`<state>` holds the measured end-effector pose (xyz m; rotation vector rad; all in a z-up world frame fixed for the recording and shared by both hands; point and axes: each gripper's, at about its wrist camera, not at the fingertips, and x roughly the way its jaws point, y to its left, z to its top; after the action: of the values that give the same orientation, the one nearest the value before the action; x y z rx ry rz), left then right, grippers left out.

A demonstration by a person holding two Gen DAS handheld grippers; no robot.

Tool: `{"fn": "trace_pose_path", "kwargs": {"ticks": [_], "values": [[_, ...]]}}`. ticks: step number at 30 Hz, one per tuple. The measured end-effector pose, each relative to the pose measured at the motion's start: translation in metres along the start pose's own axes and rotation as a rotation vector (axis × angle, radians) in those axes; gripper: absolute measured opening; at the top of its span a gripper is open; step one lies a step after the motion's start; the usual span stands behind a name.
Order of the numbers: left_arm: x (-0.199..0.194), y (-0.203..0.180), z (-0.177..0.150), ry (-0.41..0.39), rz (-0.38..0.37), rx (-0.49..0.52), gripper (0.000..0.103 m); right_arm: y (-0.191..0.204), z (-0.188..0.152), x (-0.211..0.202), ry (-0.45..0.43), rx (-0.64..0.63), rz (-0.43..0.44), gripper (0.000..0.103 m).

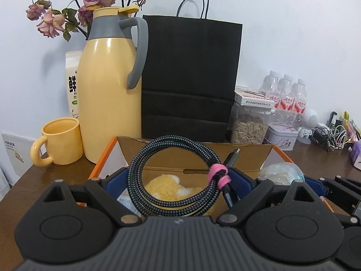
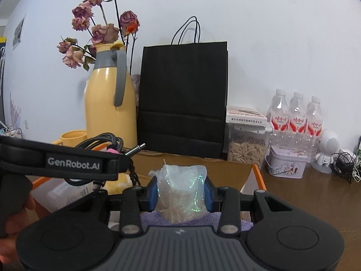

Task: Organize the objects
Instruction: 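Carry the cable and plastic bag into the box and open both grippers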

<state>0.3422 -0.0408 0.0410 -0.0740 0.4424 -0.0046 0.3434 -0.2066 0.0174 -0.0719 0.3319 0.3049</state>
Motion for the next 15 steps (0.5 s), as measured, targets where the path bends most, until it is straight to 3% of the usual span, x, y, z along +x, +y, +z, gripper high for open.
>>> {"fn": "trace_pose_path", "kwargs": {"ticks": [4,7,9,10,11,15], "values": [[-0.0003,-0.0013,-0.0014,-0.002,0.002,0.009,0.097,-0.0026,-0.0026,0.0013,0.015,0.009,0.001,0.042],[-0.0027,-0.0002,-0.0026,-0.028,0.02,0.002,0.103,-0.0058,-0.0049,0.0032,0.033,0.029,0.005,0.057],[-0.0049,0.0002,-0.0033,-0.048,0.03,-0.002,0.103,-0.0076,-0.0061,0.0031,0.035,0.044,0.012,0.092],[-0.0056,-0.0001,-0.0036,-0.05,0.033,-0.001,0.103,-0.008,-0.0066,0.0025,0.033,0.047,0.012,0.098],[-0.0061,-0.0004,-0.0039,-0.05,0.034,0.002,0.103,-0.0081,-0.0063,0.0017,0.029,0.048,0.013,0.102],[-0.0079,-0.0015,-0.0053,-0.048,0.036,0.011,0.103,-0.0086,-0.005,0.0001,0.033,0.065,0.035,0.103]]}}
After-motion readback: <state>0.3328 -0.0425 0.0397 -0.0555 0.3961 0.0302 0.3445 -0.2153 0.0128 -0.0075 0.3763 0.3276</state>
